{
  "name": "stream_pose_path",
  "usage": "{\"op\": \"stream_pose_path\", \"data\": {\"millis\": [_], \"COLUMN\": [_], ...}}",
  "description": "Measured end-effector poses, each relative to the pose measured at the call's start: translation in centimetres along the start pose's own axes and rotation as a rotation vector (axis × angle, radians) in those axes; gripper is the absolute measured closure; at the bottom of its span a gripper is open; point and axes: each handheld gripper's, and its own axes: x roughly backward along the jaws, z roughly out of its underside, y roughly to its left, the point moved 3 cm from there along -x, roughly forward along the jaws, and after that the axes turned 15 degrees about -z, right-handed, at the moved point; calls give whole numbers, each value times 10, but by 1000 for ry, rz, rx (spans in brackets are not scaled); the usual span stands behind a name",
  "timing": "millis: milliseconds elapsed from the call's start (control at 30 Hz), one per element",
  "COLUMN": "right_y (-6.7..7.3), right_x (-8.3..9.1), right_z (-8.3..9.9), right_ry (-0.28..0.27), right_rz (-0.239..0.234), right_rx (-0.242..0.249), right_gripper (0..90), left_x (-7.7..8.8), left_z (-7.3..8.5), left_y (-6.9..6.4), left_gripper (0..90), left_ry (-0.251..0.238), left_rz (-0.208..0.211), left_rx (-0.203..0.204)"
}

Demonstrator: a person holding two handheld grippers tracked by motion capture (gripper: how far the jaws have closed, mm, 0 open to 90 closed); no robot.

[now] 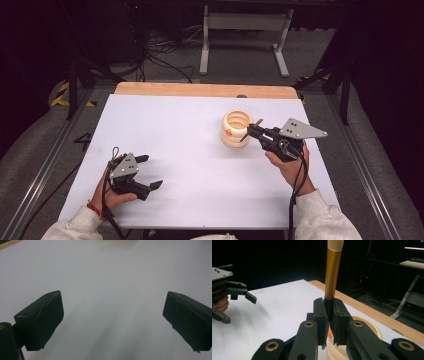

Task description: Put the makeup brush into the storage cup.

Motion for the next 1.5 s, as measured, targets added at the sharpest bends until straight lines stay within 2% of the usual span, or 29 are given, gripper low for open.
{"op": "stream_pose_path", "data": {"millis": [467,533,1267,1500], "right_y": [-7,-8,-23,-32], "right_x": [-6,-8,-22,-29], "right_z": [-13,-14,-30,-29], "right_ry": [-16,-10,0,5], "right_rz": [26,28,49,56], "right_rx": [7,11,6,-3], "right_gripper": [837,836,836,836], "left_x": [0,0,0,-1], "left_z": [0,0,1,1], "left_y": [-1,-1,-1,-1], "left_gripper": [21,21,18,19], "left_ry": [-5,-7,-6,-6], "left_rz": [4,4,16,18], "left_rx": [-4,-18,-14,-10]}}
